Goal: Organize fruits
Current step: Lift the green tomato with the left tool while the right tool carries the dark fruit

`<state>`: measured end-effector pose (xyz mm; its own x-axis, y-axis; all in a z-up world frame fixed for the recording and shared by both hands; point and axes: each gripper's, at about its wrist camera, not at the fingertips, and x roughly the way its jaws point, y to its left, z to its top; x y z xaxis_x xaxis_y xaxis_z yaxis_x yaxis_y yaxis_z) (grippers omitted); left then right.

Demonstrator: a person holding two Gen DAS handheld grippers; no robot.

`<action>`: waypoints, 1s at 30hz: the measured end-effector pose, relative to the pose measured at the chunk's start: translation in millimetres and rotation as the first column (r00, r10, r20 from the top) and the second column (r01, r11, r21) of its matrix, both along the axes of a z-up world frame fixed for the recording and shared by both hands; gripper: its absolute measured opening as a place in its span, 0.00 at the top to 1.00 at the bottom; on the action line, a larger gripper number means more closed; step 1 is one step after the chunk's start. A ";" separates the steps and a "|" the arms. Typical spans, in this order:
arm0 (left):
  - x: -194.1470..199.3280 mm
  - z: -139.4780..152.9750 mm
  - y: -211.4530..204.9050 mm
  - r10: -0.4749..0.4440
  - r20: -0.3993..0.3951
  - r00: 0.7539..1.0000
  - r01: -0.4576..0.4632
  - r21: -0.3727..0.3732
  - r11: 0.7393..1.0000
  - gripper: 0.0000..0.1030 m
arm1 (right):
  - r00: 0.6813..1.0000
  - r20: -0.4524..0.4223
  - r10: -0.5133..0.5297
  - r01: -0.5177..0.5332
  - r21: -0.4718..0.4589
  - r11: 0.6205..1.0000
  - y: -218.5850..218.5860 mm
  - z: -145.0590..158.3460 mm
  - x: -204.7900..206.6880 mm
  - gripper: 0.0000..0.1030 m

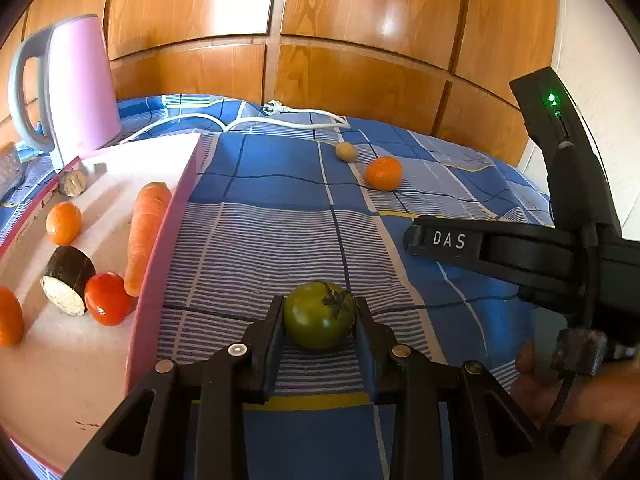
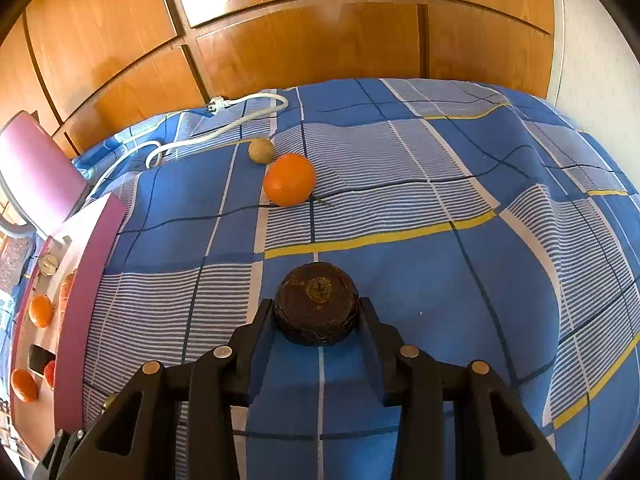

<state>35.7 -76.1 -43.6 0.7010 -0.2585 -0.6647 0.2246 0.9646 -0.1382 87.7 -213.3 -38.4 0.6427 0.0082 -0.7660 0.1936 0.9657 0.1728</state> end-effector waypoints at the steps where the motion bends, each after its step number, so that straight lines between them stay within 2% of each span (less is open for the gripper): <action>1: -0.9 0.7 0.0 0.004 0.002 1.000 -0.004 -0.001 1.000 0.69 | 1.000 0.001 0.001 -0.001 0.004 1.000 0.3 0.3 -0.5 0.60; 11: -14.4 14.9 5.8 0.039 0.080 0.996 -0.042 0.032 0.999 0.69 | 1.000 0.005 -0.002 0.002 0.038 0.999 -0.5 1.5 -4.3 0.60; 17: -16.5 18.6 11.7 0.061 0.089 0.994 -0.063 0.023 0.998 0.69 | 1.000 0.005 0.003 -0.003 0.068 0.998 1.2 2.7 -10.2 0.61; 25: -23.1 28.0 30.0 0.084 0.091 0.992 -0.076 -0.086 0.993 0.69 | 1.000 0.015 -0.017 0.016 0.102 0.995 -3.4 3.6 -15.6 0.61; 30: -28.9 32.4 37.8 0.107 0.104 0.989 -0.096 -0.099 0.990 0.69 | 1.000 0.013 0.010 -0.011 0.088 0.996 2.5 3.6 -14.5 0.61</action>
